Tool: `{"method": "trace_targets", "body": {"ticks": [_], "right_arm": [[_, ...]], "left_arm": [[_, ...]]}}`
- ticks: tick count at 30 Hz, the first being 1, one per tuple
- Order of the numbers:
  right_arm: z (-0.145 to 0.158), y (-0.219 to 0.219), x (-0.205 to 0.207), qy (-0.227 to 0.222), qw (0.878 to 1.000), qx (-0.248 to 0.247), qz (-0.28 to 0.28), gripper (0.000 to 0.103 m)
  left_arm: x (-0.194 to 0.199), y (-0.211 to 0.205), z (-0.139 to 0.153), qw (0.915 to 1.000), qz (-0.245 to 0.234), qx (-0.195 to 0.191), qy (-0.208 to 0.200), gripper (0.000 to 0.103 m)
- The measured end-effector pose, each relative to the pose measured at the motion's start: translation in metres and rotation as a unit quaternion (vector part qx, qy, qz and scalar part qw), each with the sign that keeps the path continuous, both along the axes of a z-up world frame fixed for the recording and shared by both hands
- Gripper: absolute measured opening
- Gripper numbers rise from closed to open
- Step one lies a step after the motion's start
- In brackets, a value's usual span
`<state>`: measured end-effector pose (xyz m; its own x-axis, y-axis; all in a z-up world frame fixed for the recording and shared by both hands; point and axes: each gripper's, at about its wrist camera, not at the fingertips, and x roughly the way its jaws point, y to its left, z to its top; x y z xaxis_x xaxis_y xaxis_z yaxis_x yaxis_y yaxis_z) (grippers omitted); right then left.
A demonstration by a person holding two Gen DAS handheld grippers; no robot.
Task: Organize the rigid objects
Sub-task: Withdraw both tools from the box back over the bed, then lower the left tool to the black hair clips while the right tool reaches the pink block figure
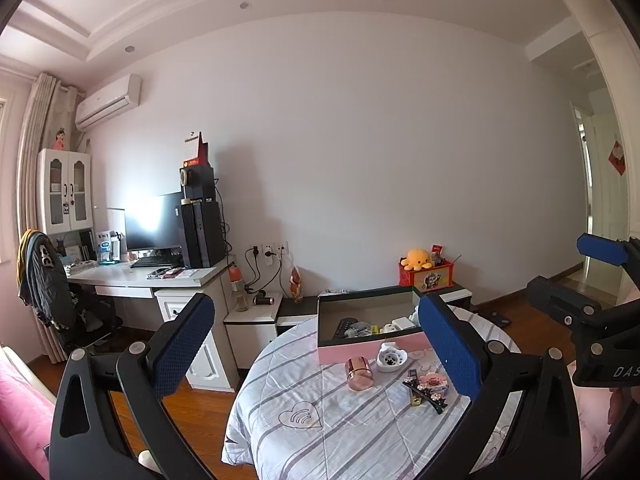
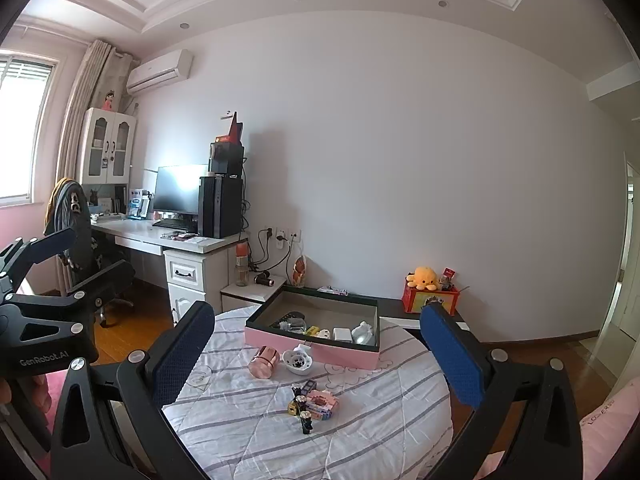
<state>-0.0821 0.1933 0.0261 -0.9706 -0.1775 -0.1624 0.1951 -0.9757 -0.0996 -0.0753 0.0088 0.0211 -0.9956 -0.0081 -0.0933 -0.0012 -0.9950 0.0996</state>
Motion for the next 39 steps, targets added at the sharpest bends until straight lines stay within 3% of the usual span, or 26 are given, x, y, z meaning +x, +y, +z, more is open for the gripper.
{"method": "trace_targets", "body": {"ticks": [10,17,27,34,39], "right_arm": [[-0.011,0.004,-0.012,-0.016,1.0,-0.002,-0.002,0.103],[-0.036,0.012,-0.039,-0.053,0.999,-0.002,-0.012,0.103],[-0.116,0.015,-0.111,-0.171,0.985,0.01,-0.022,0.103],[-0.175,0.027,-0.161,-0.236,0.966,0.054,-0.091,0.103],[-0.202,0.028,-0.191,-0.279,0.954,0.067,-0.085,0.103]], "left_arm": [[-0.014,0.002,-0.009,0.9998,-0.01,-0.007,-0.017,0.103],[-0.047,0.004,-0.035,0.9975,-0.028,-0.003,-0.065,0.103],[-0.117,0.005,-0.114,0.9809,-0.04,0.005,-0.19,0.103],[-0.147,0.006,-0.145,0.9728,-0.034,0.002,-0.229,0.103],[-0.161,0.009,-0.159,0.9681,-0.035,-0.002,-0.248,0.103]]}}
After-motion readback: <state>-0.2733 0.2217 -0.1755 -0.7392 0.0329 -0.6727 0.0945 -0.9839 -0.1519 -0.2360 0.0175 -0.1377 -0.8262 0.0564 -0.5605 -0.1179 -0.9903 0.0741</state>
